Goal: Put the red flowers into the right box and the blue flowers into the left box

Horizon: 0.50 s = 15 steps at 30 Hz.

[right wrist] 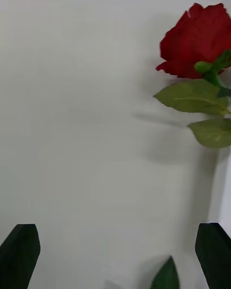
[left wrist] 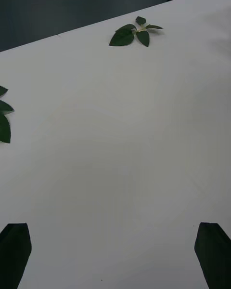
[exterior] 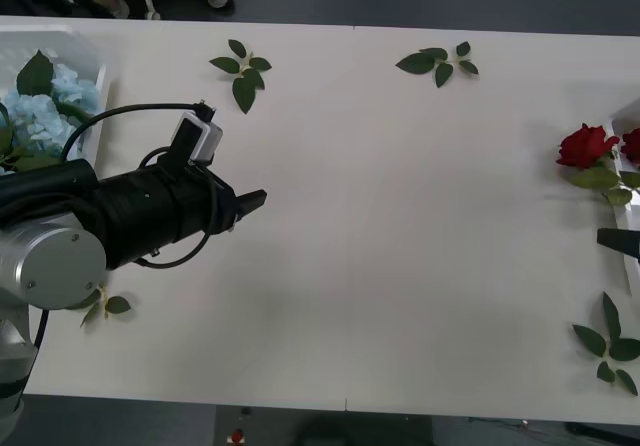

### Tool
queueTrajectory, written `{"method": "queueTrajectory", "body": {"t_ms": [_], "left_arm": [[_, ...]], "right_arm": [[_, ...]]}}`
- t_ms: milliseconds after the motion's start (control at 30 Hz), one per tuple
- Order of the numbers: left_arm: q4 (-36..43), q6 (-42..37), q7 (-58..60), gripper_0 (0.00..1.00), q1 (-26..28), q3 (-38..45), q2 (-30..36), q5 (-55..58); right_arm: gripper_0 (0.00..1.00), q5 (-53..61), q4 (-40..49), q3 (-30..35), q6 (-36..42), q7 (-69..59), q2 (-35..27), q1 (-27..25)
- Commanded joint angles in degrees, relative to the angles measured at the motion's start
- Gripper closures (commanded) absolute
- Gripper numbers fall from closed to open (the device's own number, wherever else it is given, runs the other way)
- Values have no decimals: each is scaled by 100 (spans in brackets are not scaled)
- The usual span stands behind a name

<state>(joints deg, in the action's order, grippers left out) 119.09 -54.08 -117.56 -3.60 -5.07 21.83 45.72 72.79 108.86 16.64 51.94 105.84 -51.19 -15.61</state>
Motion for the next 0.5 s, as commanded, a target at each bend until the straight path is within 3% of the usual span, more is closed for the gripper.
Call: {"method": "queueTrajectory", "body": {"t_ms": [33,500], "left_arm": [[88,55,-277,0,-106,-65,32,15],[88,55,-277,0,-106,-65,32,15]], "right_arm": [[5,7,267,49,0,701,452,207],[5,-634,478,-619,-44,728,1225,735]]}}
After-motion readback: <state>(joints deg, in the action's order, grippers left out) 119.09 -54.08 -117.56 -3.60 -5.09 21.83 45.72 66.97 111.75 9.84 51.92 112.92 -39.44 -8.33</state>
